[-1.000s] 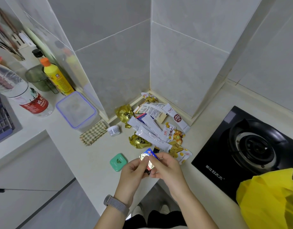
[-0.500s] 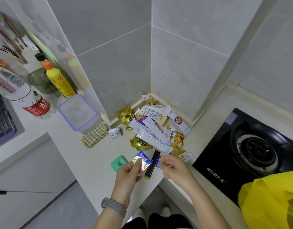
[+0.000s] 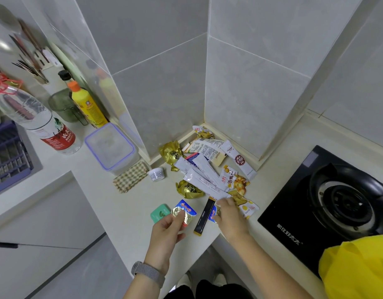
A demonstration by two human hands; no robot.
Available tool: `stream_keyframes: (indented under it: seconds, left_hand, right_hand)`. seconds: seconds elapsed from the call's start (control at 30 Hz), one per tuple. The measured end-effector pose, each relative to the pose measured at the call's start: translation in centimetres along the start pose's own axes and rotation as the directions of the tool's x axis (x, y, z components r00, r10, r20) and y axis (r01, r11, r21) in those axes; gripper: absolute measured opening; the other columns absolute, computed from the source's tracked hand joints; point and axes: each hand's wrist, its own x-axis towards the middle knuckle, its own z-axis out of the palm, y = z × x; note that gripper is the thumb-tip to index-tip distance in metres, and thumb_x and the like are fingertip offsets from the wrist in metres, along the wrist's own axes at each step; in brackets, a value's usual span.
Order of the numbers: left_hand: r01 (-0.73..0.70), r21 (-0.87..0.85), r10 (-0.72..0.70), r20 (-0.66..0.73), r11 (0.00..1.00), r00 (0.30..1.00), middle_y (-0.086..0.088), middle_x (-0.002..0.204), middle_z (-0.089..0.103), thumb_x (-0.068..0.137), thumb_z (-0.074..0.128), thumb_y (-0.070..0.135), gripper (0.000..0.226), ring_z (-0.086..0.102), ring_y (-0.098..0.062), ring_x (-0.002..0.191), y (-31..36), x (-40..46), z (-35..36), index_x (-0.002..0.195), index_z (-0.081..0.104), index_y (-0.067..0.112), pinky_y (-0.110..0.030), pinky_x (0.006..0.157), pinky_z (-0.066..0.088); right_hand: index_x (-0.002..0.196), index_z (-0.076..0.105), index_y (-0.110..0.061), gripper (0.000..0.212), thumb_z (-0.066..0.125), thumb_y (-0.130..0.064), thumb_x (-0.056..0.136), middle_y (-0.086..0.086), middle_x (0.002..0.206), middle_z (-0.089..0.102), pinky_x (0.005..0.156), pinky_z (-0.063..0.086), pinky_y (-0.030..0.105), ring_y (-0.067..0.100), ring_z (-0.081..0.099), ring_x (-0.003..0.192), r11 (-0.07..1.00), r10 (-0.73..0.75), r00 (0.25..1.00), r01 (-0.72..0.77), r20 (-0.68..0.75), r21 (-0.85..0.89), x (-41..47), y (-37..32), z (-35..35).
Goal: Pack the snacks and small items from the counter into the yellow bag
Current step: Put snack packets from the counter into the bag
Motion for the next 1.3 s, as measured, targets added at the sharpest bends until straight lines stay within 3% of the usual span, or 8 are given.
stream_keyframes:
  seconds: [0.3,0.47,0.53,0.6,0.67,0.73,1.0,1.3]
  left_hand:
    - [0.004,-0.020,-0.004,-0.017,1.000,1.000,-0.007,0.093,0.064,0.090,0.056,0.029,0.022,0.055,-0.013,0.076,-0.1,0.0,-0.6,0.088,0.070,0.012,-0.026,0.070,0.052]
    - [-0.004,-0.031,0.004,-0.012,1.000,1.000,-0.005,0.081,0.063,0.090,0.057,0.027,0.024,0.053,-0.015,0.074,0.2,-0.1,-0.7,0.084,0.070,0.008,-0.028,0.071,0.051]
    - [-0.005,-0.033,0.004,-0.012,0.999,1.000,-0.005,0.080,0.063,0.090,0.057,0.026,0.022,0.053,-0.015,0.074,0.3,0.0,-0.8,0.085,0.070,0.008,-0.029,0.072,0.051]
    - [-0.008,-0.027,0.008,-0.008,1.000,1.000,-0.004,0.080,0.064,0.090,0.058,0.024,0.021,0.054,-0.014,0.073,0.4,0.1,-0.8,0.086,0.070,0.008,-0.030,0.072,0.051]
    - [-0.017,-0.014,0.017,0.006,1.000,1.000,-0.004,0.080,0.064,0.090,0.058,0.022,0.019,0.054,-0.013,0.073,0.5,0.2,-0.7,0.089,0.071,0.009,-0.028,0.071,0.051]
    - [-0.033,0.013,0.032,0.027,0.999,0.999,-0.004,0.082,0.065,0.090,0.058,0.022,0.018,0.055,-0.013,0.075,0.5,0.2,-0.6,0.094,0.071,0.010,-0.025,0.069,0.051]
    - [-0.156,0.171,0.126,0.174,0.973,0.977,-0.008,0.084,0.063,0.089,0.057,0.026,0.015,0.056,-0.010,0.076,0.9,-0.3,0.6,0.088,0.070,0.017,-0.013,0.060,0.051]
    - [-0.303,0.216,0.203,0.387,0.928,0.899,-0.003,0.070,0.065,0.086,0.062,0.021,0.013,0.061,-0.011,0.070,1.6,-1.5,2.6,0.083,0.072,0.013,-0.022,0.068,0.054]
  right_hand:
    - [0.124,0.051,-0.011,0.038,0.063,-0.018,0.088,0.008,0.129,0.050,0.091,0.046,0.031,0.024,0.053,0.117,1.000,0.030,0.997,-0.030,0.066,0.006,0.6,-0.5,0.6]
    - [0.090,0.062,-0.007,0.010,0.062,-0.017,0.087,0.004,0.090,0.060,0.062,0.044,0.017,0.020,0.058,0.084,0.974,0.019,0.999,-0.025,0.028,0.226,0.6,-1.0,0.2]
    - [0.084,0.063,-0.002,0.013,0.064,-0.015,0.085,0.005,0.075,0.060,0.061,0.053,0.025,0.018,0.057,0.070,0.855,0.113,0.993,-0.119,0.043,0.504,-0.1,-1.3,-0.7]
    - [0.079,0.065,-0.004,0.008,0.065,-0.010,0.085,0.011,0.074,0.064,0.064,0.060,0.031,0.018,0.059,0.067,0.580,0.193,0.976,-0.196,0.100,0.791,-1.2,-2.0,-2.0]
    - [0.085,0.067,-0.005,0.001,0.066,-0.005,0.085,0.013,0.081,0.067,0.063,0.060,0.030,0.021,0.064,0.073,0.282,0.221,0.963,-0.213,0.153,0.935,-2.5,-2.8,-3.3]
    - [0.096,0.067,-0.005,0.011,0.066,-0.005,0.086,0.014,0.094,0.069,0.068,0.060,0.031,0.025,0.067,0.085,0.096,0.226,0.955,-0.217,0.191,0.971,-3.5,-3.5,-4.3]
    - [0.101,0.068,0.001,0.018,0.062,-0.011,0.089,0.011,0.092,0.072,0.078,0.057,0.028,0.015,0.070,0.085,-0.099,0.117,0.975,-0.176,0.187,0.979,-6.2,-5.1,-6.6]
    - [0.106,0.068,0.000,0.022,0.062,-0.010,0.088,0.017,0.104,0.073,0.080,0.058,0.031,0.026,0.070,0.098,-0.241,0.152,0.978,-0.101,0.140,0.965,-9.3,-4.7,-6.8]
